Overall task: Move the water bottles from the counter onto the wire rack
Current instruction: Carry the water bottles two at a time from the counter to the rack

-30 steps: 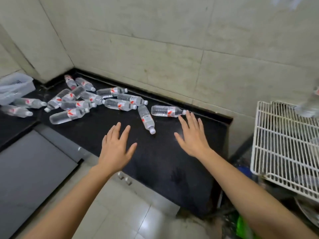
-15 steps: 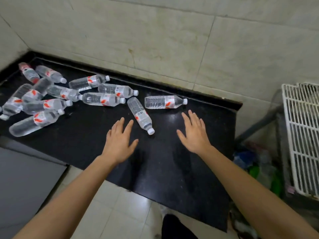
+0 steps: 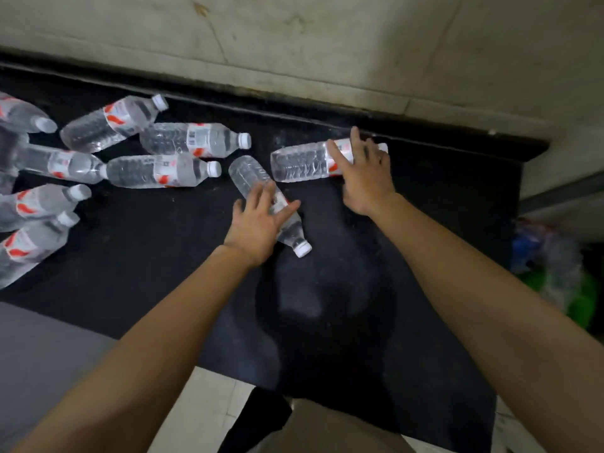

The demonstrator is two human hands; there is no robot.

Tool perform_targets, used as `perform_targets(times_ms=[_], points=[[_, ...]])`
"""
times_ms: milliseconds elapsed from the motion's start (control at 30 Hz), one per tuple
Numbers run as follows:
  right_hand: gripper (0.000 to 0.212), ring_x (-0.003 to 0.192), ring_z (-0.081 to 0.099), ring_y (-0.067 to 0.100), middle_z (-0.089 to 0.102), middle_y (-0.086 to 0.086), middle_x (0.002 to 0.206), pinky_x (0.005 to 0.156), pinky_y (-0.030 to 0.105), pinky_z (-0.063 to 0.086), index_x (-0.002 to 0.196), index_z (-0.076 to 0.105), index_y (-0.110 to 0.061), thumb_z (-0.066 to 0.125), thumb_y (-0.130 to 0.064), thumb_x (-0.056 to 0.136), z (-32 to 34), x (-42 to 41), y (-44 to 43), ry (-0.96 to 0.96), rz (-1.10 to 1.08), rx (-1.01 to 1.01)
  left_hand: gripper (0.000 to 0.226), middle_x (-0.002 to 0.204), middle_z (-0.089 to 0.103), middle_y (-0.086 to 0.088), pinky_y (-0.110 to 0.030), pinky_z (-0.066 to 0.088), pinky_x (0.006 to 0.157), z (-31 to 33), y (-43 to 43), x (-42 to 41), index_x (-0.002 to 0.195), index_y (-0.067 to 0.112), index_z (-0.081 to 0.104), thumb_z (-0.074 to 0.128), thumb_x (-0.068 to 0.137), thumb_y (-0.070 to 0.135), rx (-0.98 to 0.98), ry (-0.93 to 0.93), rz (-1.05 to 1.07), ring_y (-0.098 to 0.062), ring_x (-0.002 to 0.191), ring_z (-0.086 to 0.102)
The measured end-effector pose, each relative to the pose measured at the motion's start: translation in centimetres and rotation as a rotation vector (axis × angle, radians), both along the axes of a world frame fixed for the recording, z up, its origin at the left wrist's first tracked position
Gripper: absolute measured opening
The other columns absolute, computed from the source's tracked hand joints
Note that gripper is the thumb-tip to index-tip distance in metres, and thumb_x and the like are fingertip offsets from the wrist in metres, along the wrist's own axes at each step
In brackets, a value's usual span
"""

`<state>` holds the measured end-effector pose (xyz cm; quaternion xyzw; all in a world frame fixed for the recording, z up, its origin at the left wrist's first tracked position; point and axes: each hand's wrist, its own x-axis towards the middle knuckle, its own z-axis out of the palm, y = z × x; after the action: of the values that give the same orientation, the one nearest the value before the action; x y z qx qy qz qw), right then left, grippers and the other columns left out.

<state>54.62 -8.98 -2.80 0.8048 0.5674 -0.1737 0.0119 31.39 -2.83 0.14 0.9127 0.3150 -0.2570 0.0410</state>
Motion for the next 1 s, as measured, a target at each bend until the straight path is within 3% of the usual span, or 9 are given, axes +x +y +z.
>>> perform_targets(times_ms=[167,300,400,500,633,767,833,900,1000], points=[[0.086,0.143,0.022,0.048,0.006,0.017,0.167,0.11,0.053,0.035,0.16,0.003,-0.039,0.052,-0.006,0.098,0.6,0.9,0.3,-0.103,0.018,-0.057,0.088,0.157,0.017,-0.016,-0.059,0.026,0.114,0.4,2.1,1.2,0.155,0.047,0.015,0.068,0.085,0.054,0.065,-0.017,-0.161,-0.038,0.141,0.023],[0.075,0.124,0.038,0.047,0.028,0.016,0.155,0.085,0.048,0.049,0.16,0.012,-0.04,0.054,-0.02,0.102,0.5,-0.5,-0.5,-0.094,-0.06,-0.029,0.089,0.149,0.028,-0.018,-0.067,0.007,0.118,-0.8,3.3,0.5,0.153,0.041,0.03,0.076,0.077,0.055,0.014,-0.14,-0.226,-0.04,0.143,0.021],[0.078,0.116,0.045,0.044,0.037,0.019,0.147,0.093,0.047,0.045,0.161,0.014,-0.038,0.061,-0.036,0.098,1.1,-2.1,-1.0,-0.083,-0.105,-0.038,0.085,0.154,0.027,-0.021,-0.066,-0.013,0.114,-2.4,4.0,-0.5,0.145,0.031,0.045,0.085,0.071,0.046,-0.091,-0.274,-0.232,-0.04,0.152,0.003],[0.083,0.113,0.05,0.041,0.04,0.017,0.139,0.099,0.047,0.043,0.16,0.018,-0.037,0.068,-0.039,0.093,0.9,-4.6,-1.6,0.018,-0.199,-0.004,0.085,0.151,0.035,-0.019,-0.063,-0.02,0.11,-3.7,4.3,-1.9,0.138,0.028,0.052,0.09,0.063,0.042,-0.131,-0.388,-0.204,-0.042,0.152,0.006],[0.085,0.112,0.054,0.036,0.032,0.015,0.138,0.105,0.043,0.046,0.16,0.017,-0.038,0.07,-0.03,0.093,0.6,-6.6,-2.4,0.282,-0.358,0.053,0.079,0.141,0.043,-0.018,-0.067,-0.013,0.112,-4.0,4.0,-2.9,0.13,0.028,0.057,0.093,0.06,0.038,-0.188,-0.521,-0.155,-0.043,0.149,0.017],[0.09,0.117,0.051,0.024,0.036,0.008,0.137,0.11,0.034,0.042,0.158,0.015,-0.046,0.07,-0.049,0.087,0.5,-8.4,-3.2,0.57,-0.561,0.082,0.071,0.148,0.044,-0.016,-0.065,-0.008,0.115,-2.8,3.8,-5.1,0.128,0.022,0.06,0.09,0.066,0.039,-0.268,-0.792,0.011,-0.038,0.152,0.016],[0.092,0.13,0.05,0.027,0.035,0.012,0.148,0.111,0.041,0.045,0.158,0.023,-0.04,0.069,-0.054,0.08,0.5,-9.3,-4.3,0.647,-0.616,0.174,0.072,0.149,0.048,-0.011,-0.063,0.008,0.121,-1.0,3.8,-5.8,0.127,0.018,0.059,0.091,0.066,0.037,-0.35,-0.92,0.129,-0.028,0.151,0.025],[0.08,0.126,0.057,0.031,0.031,0.009,0.154,0.095,0.043,0.057,0.156,0.033,-0.036,0.068,-0.048,0.085,1.3,-9.8,-5.4,0.716,-0.661,0.288,0.074,0.135,0.06,-0.003,-0.044,0.038,0.114,0.9,3.9,-6.0,0.126,0.018,0.058,0.094,0.064,0.032,-0.449,-1.055,0.299,-0.015,0.134,0.049],[0.045,0.079,0.074,0.027,0.058,0.008,0.134,0.047,0.024,0.053,0.142,0.055,-0.035,0.063,-0.031,0.098,5.1,-9.7,-6.2,0.788,-0.79,0.414,0.063,0.112,0.068,0.004,-0.032,0.054,0.096,3.1,4.3,-5.8,0.116,0.022,0.055,0.092,0.066,0.031,-0.617,-1.247,0.585,-0.009,0.103,0.066]])
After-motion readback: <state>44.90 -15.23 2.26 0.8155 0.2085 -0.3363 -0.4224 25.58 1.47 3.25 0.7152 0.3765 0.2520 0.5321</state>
